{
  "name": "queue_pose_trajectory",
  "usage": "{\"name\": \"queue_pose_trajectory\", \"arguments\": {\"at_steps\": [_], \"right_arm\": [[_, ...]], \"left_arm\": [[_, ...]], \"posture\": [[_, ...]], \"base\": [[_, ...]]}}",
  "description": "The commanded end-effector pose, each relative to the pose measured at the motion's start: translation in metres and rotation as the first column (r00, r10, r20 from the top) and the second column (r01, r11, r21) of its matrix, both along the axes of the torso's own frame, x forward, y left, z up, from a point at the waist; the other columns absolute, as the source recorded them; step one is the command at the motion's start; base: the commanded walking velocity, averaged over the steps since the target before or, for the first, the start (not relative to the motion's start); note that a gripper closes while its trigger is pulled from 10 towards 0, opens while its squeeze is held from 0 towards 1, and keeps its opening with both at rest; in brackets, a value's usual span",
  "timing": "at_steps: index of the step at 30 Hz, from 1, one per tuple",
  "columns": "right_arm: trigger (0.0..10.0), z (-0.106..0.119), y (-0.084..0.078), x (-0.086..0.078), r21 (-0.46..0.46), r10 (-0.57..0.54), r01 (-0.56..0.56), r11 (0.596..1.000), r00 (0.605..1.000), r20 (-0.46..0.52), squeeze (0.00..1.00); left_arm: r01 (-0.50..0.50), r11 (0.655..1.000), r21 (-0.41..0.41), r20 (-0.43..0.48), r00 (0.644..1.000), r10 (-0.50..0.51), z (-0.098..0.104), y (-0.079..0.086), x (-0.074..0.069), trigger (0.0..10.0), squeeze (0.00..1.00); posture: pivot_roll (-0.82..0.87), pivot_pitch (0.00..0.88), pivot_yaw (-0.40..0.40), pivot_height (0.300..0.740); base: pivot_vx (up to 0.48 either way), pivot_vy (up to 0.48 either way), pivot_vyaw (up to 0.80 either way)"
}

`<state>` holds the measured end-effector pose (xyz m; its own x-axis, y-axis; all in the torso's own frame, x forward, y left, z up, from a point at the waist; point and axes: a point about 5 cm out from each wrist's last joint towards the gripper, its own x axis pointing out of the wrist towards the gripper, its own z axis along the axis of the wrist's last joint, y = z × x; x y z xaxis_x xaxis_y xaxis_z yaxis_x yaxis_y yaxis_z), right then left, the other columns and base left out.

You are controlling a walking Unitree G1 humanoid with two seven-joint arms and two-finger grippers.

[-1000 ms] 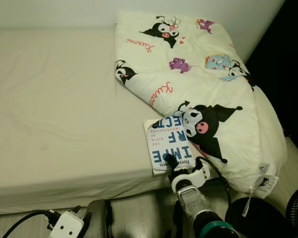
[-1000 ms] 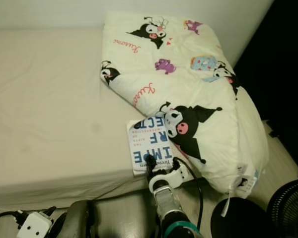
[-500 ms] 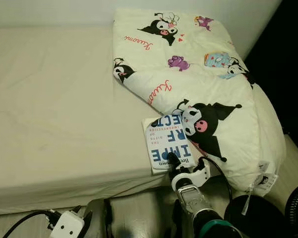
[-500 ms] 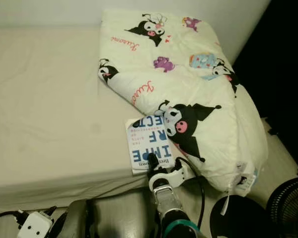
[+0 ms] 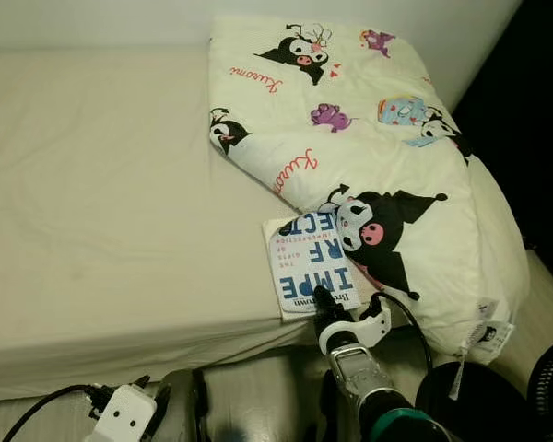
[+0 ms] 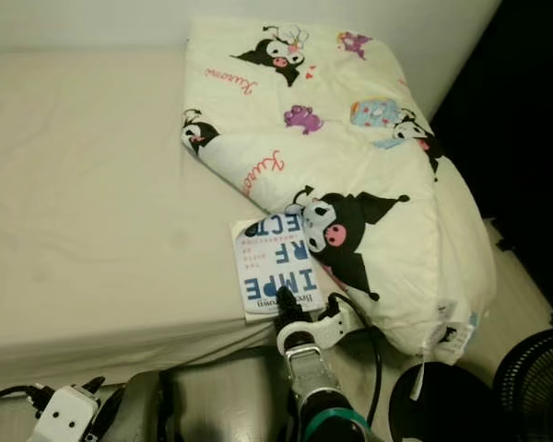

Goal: Clean up the room

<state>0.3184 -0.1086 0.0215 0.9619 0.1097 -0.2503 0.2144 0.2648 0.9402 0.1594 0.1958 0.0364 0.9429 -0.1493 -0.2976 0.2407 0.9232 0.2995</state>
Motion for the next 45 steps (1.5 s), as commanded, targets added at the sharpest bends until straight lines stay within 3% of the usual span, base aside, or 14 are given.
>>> {"name": "queue_pose_trajectory", "arguments": {"at_steps": [1, 21, 22, 23, 24, 25, 26, 28, 29, 30, 31, 32, 41, 45], "right_arm": [[0.0, 0.020, 0.005, 0.014, -0.020, 0.052, -0.050, 0.999, 0.992, 0.117, 0.00], [0.0, 0.021, -0.014, 0.012, -0.117, 0.098, -0.078, 0.990, 0.979, 0.179, 0.00], [2.5, 0.018, -0.013, 0.010, -0.142, 0.115, -0.092, 0.986, 0.981, 0.159, 0.00], [2.5, 0.018, -0.013, 0.010, -0.142, 0.115, -0.092, 0.986, 0.981, 0.159, 0.00], [8.6, 0.015, -0.012, 0.008, -0.159, 0.126, -0.102, 0.982, 0.981, 0.147, 0.00], [8.6, 0.015, -0.012, 0.008, -0.159, 0.126, -0.102, 0.982, 0.981, 0.147, 0.00], [10.0, 0.013, -0.012, 0.006, -0.173, 0.134, -0.110, 0.979, 0.982, 0.133, 0.00], [10.0, 0.010, -0.012, 0.005, -0.176, 0.134, -0.111, 0.978, 0.983, 0.124, 0.00], [5.5, 0.009, -0.013, 0.004, -0.172, 0.127, -0.105, 0.979, 0.985, 0.117, 0.00], [5.5, 0.009, -0.013, 0.004, -0.172, 0.127, -0.105, 0.979, 0.985, 0.117, 0.00], [3.7, 0.009, -0.014, 0.004, -0.158, 0.112, -0.093, 0.983, 0.987, 0.118, 0.00], [0.0, 0.013, -0.014, 0.006, -0.112, 0.093, -0.077, 0.991, 0.985, 0.142, 0.00], [0.0, 0.031, -0.015, 0.014, 0.011, 0.106, -0.114, 0.993, 0.950, 0.293, 0.00], [0.0, 0.046, -0.012, 0.009, -0.039, 0.254, -0.264, 0.964, 0.864, 0.435, 0.00]], "left_arm": [[-0.024, 1.000, -0.007, -0.020, 1.000, 0.024, -0.007, 0.002, -0.002, 10.0, 0.00], [-0.041, 0.998, -0.047, 0.007, 0.999, 0.041, -0.016, -0.010, 0.019, 10.0, 0.00], [-0.041, 0.998, -0.048, 0.007, 0.999, 0.041, -0.017, -0.010, 0.019, 10.0, 0.00], [-0.041, 0.998, -0.048, 0.007, 0.999, 0.041, -0.017, -0.010, 0.019, 10.0, 0.00], [-0.041, 0.998, -0.049, 0.006, 0.999, 0.041, -0.017, -0.011, 0.019, 10.0, 0.00], [-0.041, 0.998, -0.049, 0.006, 0.999, 0.041, -0.017, -0.011, 0.019, 10.0, 0.00], [-0.041, 0.998, -0.049, 0.007, 0.999, 0.041, -0.018, -0.011, 0.019, 10.0, 0.00], [-0.040, 0.998, -0.050, 0.006, 0.999, 0.040, -0.018, -0.012, 0.019, 10.0, 0.00], [-0.040, 0.998, -0.050, 0.006, 0.999, 0.040, -0.019, -0.013, 0.018, 10.0, 0.00], [-0.040, 0.998, -0.050, 0.006, 0.999, 0.040, -0.019, -0.013, 0.018, 10.0, 0.00], [-0.041, 0.998, -0.050, 0.005, 0.999, 0.041, -0.020, -0.013, 0.018, 10.0, 0.00], [-0.044, 0.998, -0.051, 0.004, 0.999, 0.044, -0.020, -0.012, 0.017, 10.0, 0.00], [-0.055, 0.997, -0.055, 0.014, 0.998, 0.056, -0.020, -0.010, 0.018, 10.0, 0.00], [-0.103, 0.991, -0.091, 0.067, 0.992, 0.109, -0.013, -0.008, 0.030, 10.0, 0.00]], "posture": [[0.19, 0.131, -0.007, 0.589], [0.13, 0.079, -0.021, 0.589], [0.13, 0.080, -0.021, 0.589], [0.13, 0.080, -0.021, 0.589], [0.13, 0.080, -0.021, 0.589], [0.13, 0.080, -0.021, 0.589], [0.13, 0.080, -0.021, 0.589], [0.13, 0.081, -0.021, 0.589], [0.13, 0.079, -0.022, 0.589], [0.13, 0.079, -0.022, 0.589], [0.13, 0.077, -0.022, 0.589], [0.13, 0.075, -0.022, 0.589], [0.13, 0.055, -0.026, 0.589], [0.11, 0.032, -0.017, 0.589]], "base": [[0.000, 0.000, 0.00], [0.000, 0.000, 0.00], [0.000, 0.000, 0.00], [0.000, 0.000, 0.00], [0.000, 0.000, 0.00], [0.000, 0.000, 0.00], [0.000, 0.000, 0.00], [0.000, 0.000, 0.00], [0.000, 0.000, 0.00], [0.000, 0.000, 0.00], [0.000, 0.000, 0.00], [0.000, 0.000, 0.00], [0.000, 0.000, 0.00], [0.000, 0.000, 0.00]]}}
